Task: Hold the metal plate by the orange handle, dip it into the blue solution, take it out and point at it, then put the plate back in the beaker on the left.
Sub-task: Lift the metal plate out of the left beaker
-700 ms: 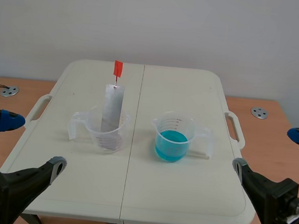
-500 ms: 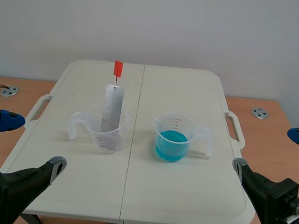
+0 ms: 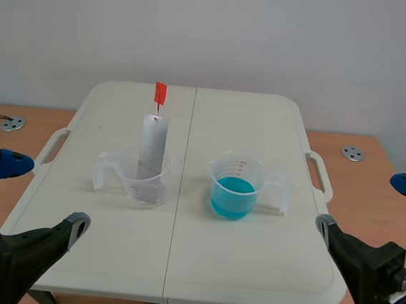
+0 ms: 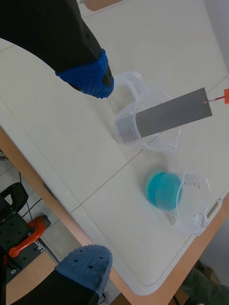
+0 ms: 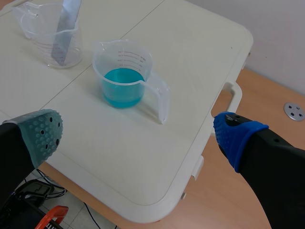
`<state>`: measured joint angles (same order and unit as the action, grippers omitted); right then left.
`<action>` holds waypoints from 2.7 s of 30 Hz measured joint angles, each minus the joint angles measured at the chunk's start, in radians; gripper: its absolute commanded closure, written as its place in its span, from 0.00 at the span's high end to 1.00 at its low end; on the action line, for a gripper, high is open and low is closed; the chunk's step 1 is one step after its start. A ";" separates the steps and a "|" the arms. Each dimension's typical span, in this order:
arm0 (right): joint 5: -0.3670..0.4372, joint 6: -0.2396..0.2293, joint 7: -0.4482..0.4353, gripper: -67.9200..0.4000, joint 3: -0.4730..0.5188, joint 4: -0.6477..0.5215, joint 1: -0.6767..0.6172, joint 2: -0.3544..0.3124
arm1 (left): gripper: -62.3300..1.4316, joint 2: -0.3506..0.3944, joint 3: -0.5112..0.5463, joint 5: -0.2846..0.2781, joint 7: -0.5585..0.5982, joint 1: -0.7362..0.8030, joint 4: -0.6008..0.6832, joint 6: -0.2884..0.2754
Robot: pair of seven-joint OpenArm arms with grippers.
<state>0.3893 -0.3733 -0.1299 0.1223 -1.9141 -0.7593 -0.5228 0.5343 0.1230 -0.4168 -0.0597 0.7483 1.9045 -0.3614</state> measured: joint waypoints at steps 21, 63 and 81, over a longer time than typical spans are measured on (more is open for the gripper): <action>0.000 0.000 -0.027 0.98 0.000 0.000 0.000 0.000 | 1.00 0.000 0.000 0.000 0.000 0.000 0.000 0.000; 0.056 -0.042 0.034 0.98 -0.051 0.000 0.185 0.002 | 0.05 0.000 0.039 0.128 -0.008 0.437 -0.266 0.178; 0.109 -0.042 0.192 0.98 -0.263 0.032 0.474 0.002 | 0.05 0.000 0.036 0.128 0.091 0.515 -0.372 0.167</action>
<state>0.4988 -0.4152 0.0620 -0.1406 -1.8816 -0.2855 -0.5209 0.5346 0.1593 -0.2886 0.0311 1.2636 1.5326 -0.1940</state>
